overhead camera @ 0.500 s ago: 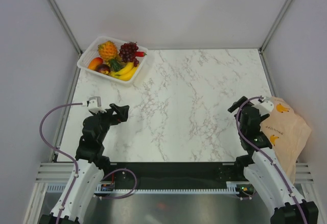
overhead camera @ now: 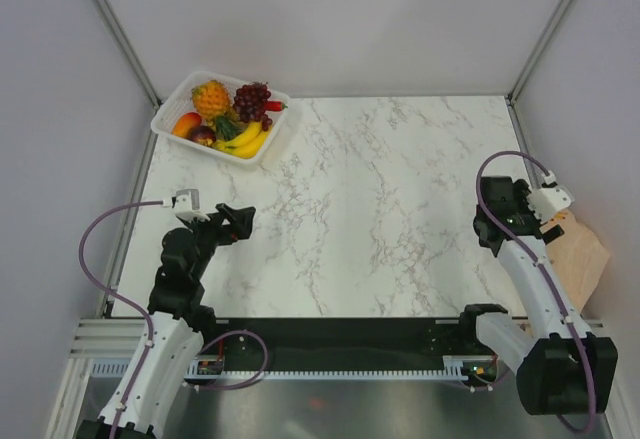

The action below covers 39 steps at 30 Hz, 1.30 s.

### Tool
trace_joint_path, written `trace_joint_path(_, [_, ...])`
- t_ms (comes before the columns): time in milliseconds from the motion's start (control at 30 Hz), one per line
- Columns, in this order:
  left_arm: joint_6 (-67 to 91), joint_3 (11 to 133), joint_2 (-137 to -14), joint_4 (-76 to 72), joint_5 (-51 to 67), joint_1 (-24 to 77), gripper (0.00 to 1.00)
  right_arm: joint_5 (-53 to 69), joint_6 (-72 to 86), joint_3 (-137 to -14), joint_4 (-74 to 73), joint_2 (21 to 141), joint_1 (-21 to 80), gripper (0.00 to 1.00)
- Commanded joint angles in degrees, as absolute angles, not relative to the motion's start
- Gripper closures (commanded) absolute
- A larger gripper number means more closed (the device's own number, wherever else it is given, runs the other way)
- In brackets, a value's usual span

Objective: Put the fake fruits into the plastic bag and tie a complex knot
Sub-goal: Move the plastic bag to the center of the board.

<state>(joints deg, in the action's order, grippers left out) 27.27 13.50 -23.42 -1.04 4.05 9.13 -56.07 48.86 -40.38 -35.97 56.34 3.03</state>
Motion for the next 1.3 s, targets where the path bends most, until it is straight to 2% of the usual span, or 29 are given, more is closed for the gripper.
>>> trace_joint_path(0, [25.22,13.01,-22.76,-3.69,5.97,9.05,0.00,-58.63,56.42,-39.73,-38.76,55.72,-2.44,0.02])
trace_joint_path(200, [25.22,12.75,-23.29,-4.48,7.29,9.05,0.00,-56.16,57.37,-36.48,-31.47,59.14,-14.92,0.02])
trace_joint_path(267, [25.14,12.66,-23.20,-4.57,7.29,9.05,0.00,-51.80,58.53,-36.12,-30.42,61.08,-19.58,0.02])
trace_joint_path(500, [25.22,12.13,-22.59,-4.92,7.65,9.05,0.00,-51.78,66.17,-32.70,-22.86,69.49,-21.27,0.11])
trace_joint_path(533, [25.22,12.04,-22.85,-5.10,7.73,9.05,0.00,-50.90,67.57,-32.43,-21.81,71.17,-21.27,0.17])
trace_joint_path(567, [25.22,12.04,-22.85,-5.36,7.82,9.05,0.00,-49.67,67.59,-32.17,-21.01,72.76,-21.27,0.34])
trace_joint_path(600, [25.31,12.22,-23.11,-5.36,7.74,9.05,0.00,-47.74,67.24,-32.17,-20.22,75.30,-21.27,0.99])
trace_joint_path(700, [25.31,12.39,-23.73,-5.36,7.65,9.05,0.01,-47.46,65.40,-33.66,-20.83,75.25,-18.74,1.00])
trace_joint_path(833, [25.31,12.30,-23.47,-5.54,7.91,9.05,0.01,-54.31,56.62,-34.45,-17.15,67.95,-0.42,1.00])
trace_joint_path(1000, [25.22,12.48,-23.91,-5.62,8.26,9.05,0.01,-46.94,50.73,-36.30,-16.88,61.19,16.14,1.00])
trace_joint_path(1033, [25.14,12.39,-23.82,-5.62,8.26,9.05,0.01,-46.24,48.80,-36.04,-13.92,60.30,22.09,1.00])
trace_joint_path(1100, [25.22,12.39,-23.65,-5.62,8.26,8.97,0.01,-42.91,45.28,-35.69,-10.13,57.93,27.66,1.00])
trace_joint_path(1267, [25.14,12.22,-23.47,-5.98,8.96,9.05,0.01,-34.46,33.69,-42.50,-3.52,61.07,41.12,0.98])
